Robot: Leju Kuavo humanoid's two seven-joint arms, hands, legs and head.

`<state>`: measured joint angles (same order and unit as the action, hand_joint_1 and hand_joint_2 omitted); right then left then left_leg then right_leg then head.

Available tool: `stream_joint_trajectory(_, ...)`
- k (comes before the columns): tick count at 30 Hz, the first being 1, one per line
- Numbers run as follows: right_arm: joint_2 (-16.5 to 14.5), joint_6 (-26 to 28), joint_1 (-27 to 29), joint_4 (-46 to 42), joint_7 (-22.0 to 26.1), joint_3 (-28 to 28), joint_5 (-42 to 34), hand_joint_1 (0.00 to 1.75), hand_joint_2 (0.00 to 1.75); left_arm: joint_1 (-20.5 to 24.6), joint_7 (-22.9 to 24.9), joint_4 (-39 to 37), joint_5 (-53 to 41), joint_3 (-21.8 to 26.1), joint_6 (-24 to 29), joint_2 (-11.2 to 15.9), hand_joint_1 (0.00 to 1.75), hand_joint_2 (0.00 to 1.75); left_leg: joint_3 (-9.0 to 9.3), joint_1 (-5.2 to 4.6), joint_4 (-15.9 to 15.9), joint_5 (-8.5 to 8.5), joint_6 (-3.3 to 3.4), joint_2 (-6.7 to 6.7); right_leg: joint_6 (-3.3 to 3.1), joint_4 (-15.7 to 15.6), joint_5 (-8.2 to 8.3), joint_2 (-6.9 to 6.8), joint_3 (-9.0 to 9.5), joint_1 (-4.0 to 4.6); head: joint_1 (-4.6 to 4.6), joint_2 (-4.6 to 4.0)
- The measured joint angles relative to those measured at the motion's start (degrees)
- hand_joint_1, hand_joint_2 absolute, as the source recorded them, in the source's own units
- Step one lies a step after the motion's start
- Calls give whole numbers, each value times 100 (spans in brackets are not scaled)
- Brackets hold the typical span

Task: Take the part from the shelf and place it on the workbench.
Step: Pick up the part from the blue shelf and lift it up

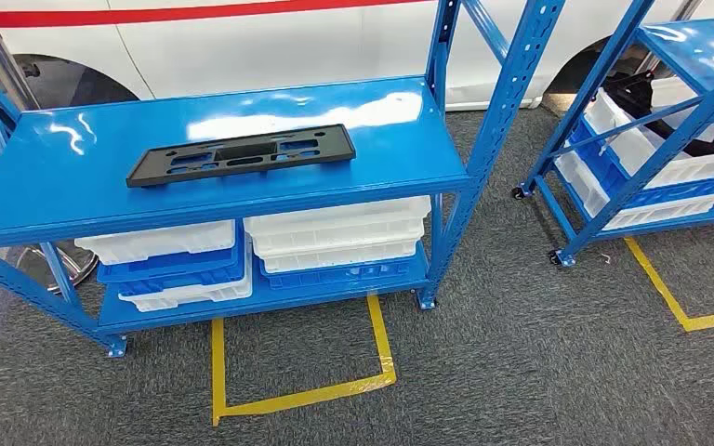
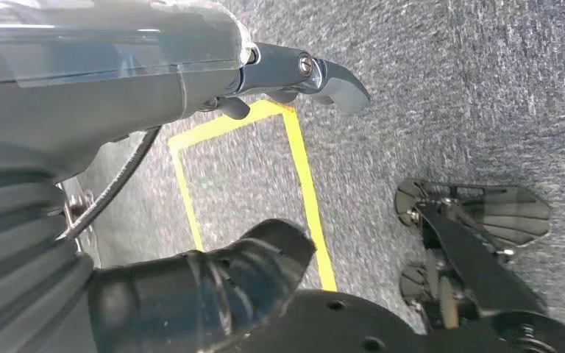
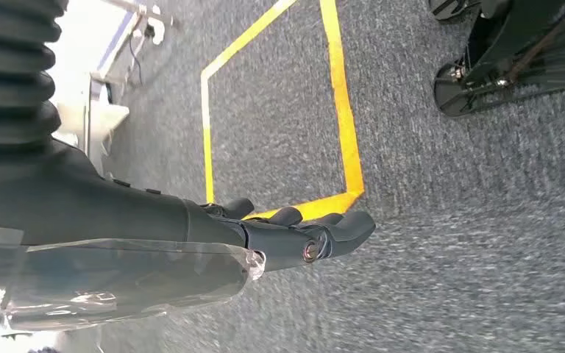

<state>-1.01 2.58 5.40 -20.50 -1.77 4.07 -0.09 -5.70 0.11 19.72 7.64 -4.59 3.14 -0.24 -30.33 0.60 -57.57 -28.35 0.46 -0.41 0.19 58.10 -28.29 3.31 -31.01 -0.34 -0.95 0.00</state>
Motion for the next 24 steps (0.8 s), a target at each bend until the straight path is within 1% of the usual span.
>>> stream_joint_trajectory(3, -9, 24, -25, 30, -23, 32, -1, 0, 0, 23, 2, -27, 73, -32, 27, 0, 0, 0, 0, 0, 0, 0, 0, 0, 0, 0, 0, 0, 0, 0, -1, 0)
stream_joint_trajectory(5, -55, 127, -105, 136, -98, 144, -1, 0, 0, 99, 8, -131, 336, -153, 141, 0, 0, 0, 3, 0, 0, 0, 0, 0, 0, 1, 0, 0, 0, 0, 0, 0)
stream_joint_trajectory(9, -259, 638, -449, 607, -451, 644, 16, 0, 0, 427, 74, -640, 1573, -690, 689, 2, 0, 0, 4, 0, 0, 0, 0, -1, -1, 3, -1, -1, -3, 1, 1, 0)
stream_joint_trajectory(11, -327, 814, -563, 769, -578, 816, 28, 0, 0, 534, 94, -819, 2004, -869, 882, 2, 0, 0, 4, 1, 0, 0, 0, -1, -1, 4, -1, -1, -3, 1, 1, 0)
stream_joint_trajectory(16, -350, 884, -605, 852, -610, 887, 53, 0, 0, 575, 96, -910, 2055, -963, 905, 3, 0, 0, 4, 1, 0, 0, 0, -1, -1, 4, -1, -1, -3, 0, -1, 0)
stream_joint_trajectory(19, -352, 1071, -616, 879, -590, 910, 140, 0, 0, 587, 104, -941, 2088, -984, 970, 4, 0, 0, 4, 1, 0, 0, 0, -2, -1, 3, -1, -1, -3, 0, 1, 0)
stream_joint_trajectory(22, -352, 1297, -619, 891, -441, 901, 361, 0, 0, 589, 165, -966, 2143, -985, 1035, 4, 0, 0, 4, 1, 0, 0, 0, -2, -1, 3, -1, -1, -3, 0, 1, 0)
stream_joint_trajectory(24, -351, 1388, -617, 892, -202, 850, 535, 0, 0, 588, 194, -977, 2182, -985, 1063, 4, 0, 0, 4, 1, 0, 0, 0, -2, -1, 3, -1, -1, -4, 0, 1, 0)
